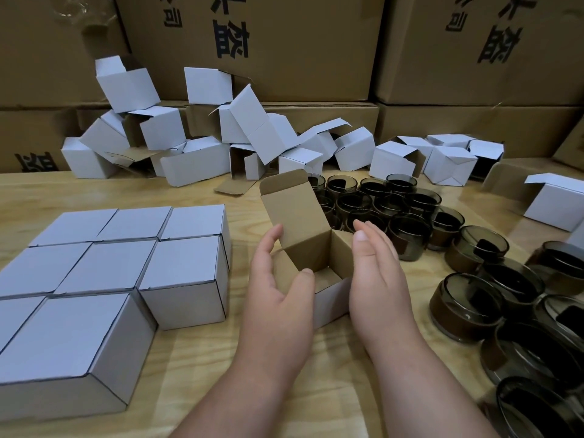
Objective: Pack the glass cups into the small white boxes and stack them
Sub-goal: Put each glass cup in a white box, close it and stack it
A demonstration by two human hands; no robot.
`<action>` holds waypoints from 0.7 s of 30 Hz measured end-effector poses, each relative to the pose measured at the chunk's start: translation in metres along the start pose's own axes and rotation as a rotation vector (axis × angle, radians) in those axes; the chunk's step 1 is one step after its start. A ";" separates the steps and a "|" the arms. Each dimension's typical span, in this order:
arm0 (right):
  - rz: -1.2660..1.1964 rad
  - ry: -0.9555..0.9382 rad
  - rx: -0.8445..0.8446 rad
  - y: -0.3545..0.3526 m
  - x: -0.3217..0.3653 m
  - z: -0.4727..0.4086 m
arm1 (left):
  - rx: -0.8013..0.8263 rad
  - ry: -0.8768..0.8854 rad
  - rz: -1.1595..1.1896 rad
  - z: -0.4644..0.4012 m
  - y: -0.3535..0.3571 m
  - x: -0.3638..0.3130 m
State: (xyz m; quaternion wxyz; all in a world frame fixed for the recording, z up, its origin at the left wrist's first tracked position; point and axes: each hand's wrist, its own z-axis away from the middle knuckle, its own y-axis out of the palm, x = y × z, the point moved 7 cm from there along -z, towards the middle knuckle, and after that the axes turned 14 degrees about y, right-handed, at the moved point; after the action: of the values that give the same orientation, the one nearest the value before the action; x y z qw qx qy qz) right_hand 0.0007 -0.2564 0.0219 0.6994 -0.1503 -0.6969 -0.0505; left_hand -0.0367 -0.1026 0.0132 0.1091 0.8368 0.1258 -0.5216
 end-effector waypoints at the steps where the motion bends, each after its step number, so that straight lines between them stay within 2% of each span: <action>1: 0.011 -0.004 -0.005 0.000 0.000 0.000 | 0.002 0.002 -0.003 0.000 0.000 -0.001; 6: 0.104 -0.051 -0.086 -0.004 0.001 0.003 | 0.009 -0.005 -0.002 0.000 0.000 -0.001; 10: 0.145 -0.017 -0.187 -0.010 0.000 0.005 | 0.019 0.007 -0.010 0.000 0.000 -0.001; 21: 0.003 0.106 -0.317 -0.022 -0.005 0.002 | 0.014 0.032 -0.005 0.000 0.001 -0.001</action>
State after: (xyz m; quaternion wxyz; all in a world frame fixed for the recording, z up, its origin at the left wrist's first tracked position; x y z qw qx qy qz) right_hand -0.0079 -0.2772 0.0195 0.7030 -0.2568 -0.6420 -0.1665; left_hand -0.0374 -0.1035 0.0143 0.1000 0.8454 0.1262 -0.5093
